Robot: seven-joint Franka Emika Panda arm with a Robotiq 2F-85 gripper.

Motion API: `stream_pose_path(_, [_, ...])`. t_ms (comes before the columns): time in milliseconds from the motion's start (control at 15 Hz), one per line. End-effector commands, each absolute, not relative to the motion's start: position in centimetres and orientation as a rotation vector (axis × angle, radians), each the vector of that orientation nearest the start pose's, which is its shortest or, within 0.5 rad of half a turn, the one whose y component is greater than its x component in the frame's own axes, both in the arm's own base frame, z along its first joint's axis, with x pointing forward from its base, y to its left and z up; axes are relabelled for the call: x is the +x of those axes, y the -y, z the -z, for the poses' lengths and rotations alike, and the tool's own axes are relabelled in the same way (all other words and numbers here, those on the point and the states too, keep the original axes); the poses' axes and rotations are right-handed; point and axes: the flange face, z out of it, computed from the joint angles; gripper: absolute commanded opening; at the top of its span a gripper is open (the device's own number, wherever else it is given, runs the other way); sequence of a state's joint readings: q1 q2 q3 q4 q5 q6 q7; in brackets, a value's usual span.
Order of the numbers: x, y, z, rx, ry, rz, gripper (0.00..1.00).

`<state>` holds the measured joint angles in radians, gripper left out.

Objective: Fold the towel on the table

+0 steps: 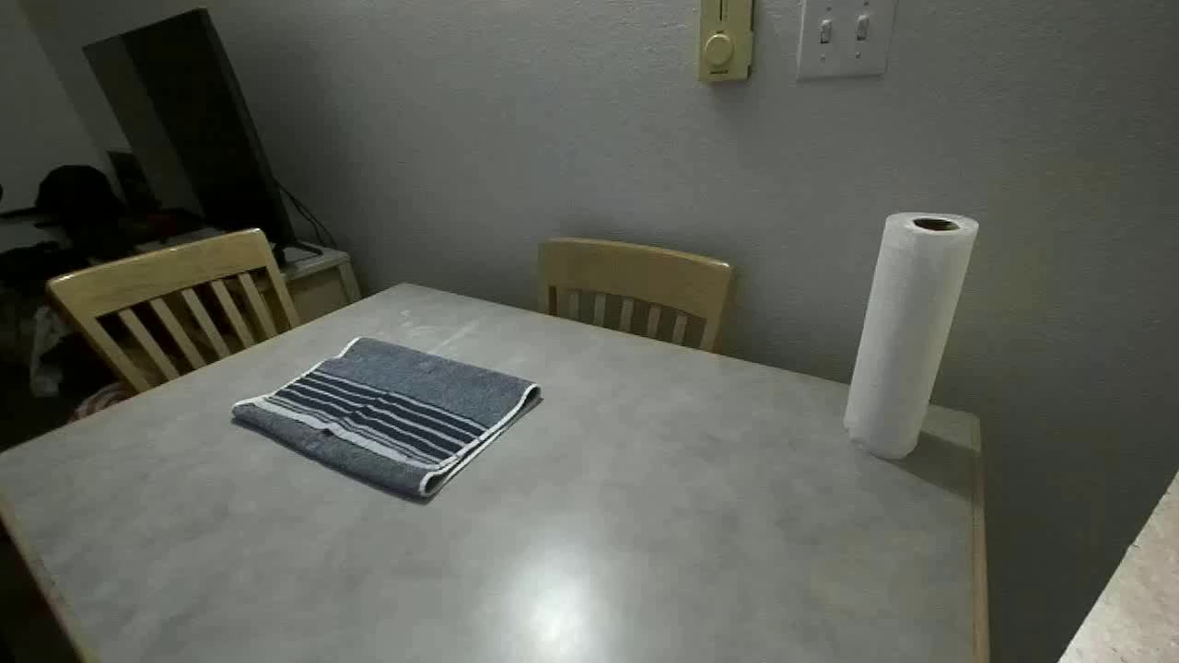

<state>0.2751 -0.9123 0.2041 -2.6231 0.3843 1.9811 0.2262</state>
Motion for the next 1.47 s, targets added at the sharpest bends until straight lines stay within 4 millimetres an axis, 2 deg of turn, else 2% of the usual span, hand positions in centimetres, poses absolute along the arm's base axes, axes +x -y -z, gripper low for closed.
stream_pose_path(0, [26.2,-17.3,-53.6,-2.846,0.127,0.266,1.00])
stream_pose_path(600, [26.2,-17.3,-53.6,-2.846,0.127,0.266,1.00])
stream_pose_path(933, [27.0,-17.6,-52.5,-2.841,0.137,0.270,1.00])
stream_pose_path(1400, [30.7,-18.2,-49.5,-2.815,0.206,0.294,1.00])
